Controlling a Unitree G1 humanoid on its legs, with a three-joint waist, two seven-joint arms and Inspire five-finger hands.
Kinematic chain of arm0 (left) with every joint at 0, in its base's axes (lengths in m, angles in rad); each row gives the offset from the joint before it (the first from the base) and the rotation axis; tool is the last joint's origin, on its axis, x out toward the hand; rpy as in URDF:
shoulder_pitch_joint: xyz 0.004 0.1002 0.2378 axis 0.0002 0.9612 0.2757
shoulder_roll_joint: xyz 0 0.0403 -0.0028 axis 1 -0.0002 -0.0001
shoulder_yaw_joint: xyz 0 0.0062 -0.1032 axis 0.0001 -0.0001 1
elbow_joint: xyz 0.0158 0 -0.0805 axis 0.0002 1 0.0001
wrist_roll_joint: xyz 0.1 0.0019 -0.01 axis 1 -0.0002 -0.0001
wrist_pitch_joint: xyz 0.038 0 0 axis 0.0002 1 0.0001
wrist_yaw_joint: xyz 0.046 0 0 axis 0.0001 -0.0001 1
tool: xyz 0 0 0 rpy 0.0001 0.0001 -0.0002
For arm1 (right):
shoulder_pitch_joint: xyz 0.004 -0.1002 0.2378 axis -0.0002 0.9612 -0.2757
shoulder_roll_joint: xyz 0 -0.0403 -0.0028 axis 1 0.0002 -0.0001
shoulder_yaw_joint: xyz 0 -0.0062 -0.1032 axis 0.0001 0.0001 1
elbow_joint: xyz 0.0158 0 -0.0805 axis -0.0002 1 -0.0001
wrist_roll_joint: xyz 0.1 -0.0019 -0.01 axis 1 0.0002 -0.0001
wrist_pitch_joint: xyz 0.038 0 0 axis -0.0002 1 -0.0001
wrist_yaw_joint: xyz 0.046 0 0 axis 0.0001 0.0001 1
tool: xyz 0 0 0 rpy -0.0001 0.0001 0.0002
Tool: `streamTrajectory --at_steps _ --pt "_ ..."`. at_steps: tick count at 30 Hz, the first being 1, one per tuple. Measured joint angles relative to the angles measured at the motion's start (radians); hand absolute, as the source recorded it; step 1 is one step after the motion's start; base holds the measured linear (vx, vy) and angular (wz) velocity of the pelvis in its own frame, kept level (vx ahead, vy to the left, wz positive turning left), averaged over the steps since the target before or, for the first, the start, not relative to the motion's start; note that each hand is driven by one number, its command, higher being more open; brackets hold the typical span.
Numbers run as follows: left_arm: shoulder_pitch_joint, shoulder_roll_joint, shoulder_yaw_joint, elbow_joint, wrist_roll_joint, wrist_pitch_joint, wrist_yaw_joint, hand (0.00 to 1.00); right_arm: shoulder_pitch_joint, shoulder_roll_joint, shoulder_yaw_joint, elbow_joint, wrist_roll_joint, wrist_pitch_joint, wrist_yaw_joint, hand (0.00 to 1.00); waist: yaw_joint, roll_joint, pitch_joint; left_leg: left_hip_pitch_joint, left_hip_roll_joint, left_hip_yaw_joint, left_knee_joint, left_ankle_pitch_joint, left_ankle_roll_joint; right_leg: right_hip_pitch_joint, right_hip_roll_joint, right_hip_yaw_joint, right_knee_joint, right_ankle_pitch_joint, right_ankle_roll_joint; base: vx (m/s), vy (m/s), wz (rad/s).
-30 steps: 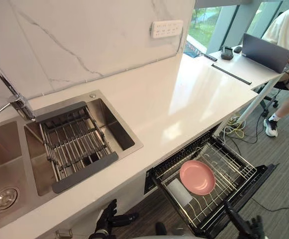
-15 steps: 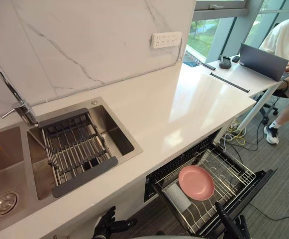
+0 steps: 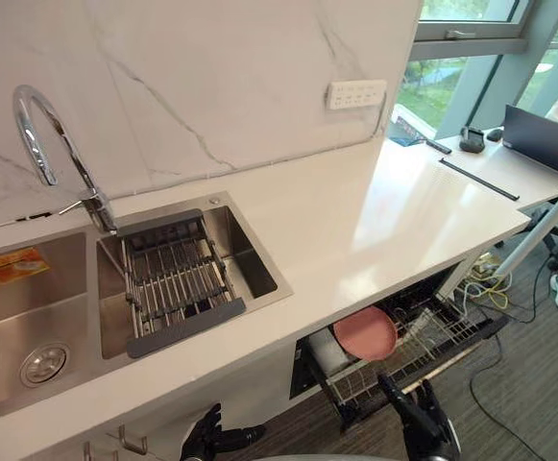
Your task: Walk over to the sink, pick up the cup, carry it to the dishwasher, place the cup inside the dishwasher, then close the dishwasher door
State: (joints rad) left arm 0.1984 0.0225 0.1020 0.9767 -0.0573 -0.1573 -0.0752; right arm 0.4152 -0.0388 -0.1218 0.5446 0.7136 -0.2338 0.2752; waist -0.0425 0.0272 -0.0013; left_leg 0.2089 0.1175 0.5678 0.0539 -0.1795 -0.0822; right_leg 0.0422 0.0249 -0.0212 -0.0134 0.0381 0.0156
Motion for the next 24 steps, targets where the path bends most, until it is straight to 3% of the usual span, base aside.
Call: streamTrajectory --at_steps 4,13,24 --pt "0.000 -0.001 0.001 0.000 0.001 -0.002 0.000 1.00 -0.042 -0.034 0.103 -0.006 -0.042 0.005 0.072 1.00 0.008 -0.001 0.000 -0.006 -0.011 -0.055 -0.032 0.031 0.005 0.011 -0.010 -0.048 -0.010 0.001 -0.002 -0.05 -0.044 0.36" --pt "-0.016 0.011 -0.002 -0.002 0.016 -0.009 0.000 1.00 -0.155 -0.089 0.327 0.044 -0.176 0.012 0.095 1.00 0.056 -0.012 0.005 -0.040 -0.032 -0.173 -0.111 0.108 0.015 0.009 -0.023 -0.149 -0.035 0.002 -0.004 -0.04 -0.035 0.37" --pt "-0.040 0.035 -0.017 0.005 0.050 -0.032 -0.037 1.00 -0.243 -0.167 0.355 0.068 -0.303 0.048 0.110 1.00 0.073 -0.020 0.036 -0.060 -0.027 -0.224 -0.126 0.135 0.011 0.003 -0.012 -0.183 -0.038 0.001 -0.013 -0.01 -0.024 0.11"
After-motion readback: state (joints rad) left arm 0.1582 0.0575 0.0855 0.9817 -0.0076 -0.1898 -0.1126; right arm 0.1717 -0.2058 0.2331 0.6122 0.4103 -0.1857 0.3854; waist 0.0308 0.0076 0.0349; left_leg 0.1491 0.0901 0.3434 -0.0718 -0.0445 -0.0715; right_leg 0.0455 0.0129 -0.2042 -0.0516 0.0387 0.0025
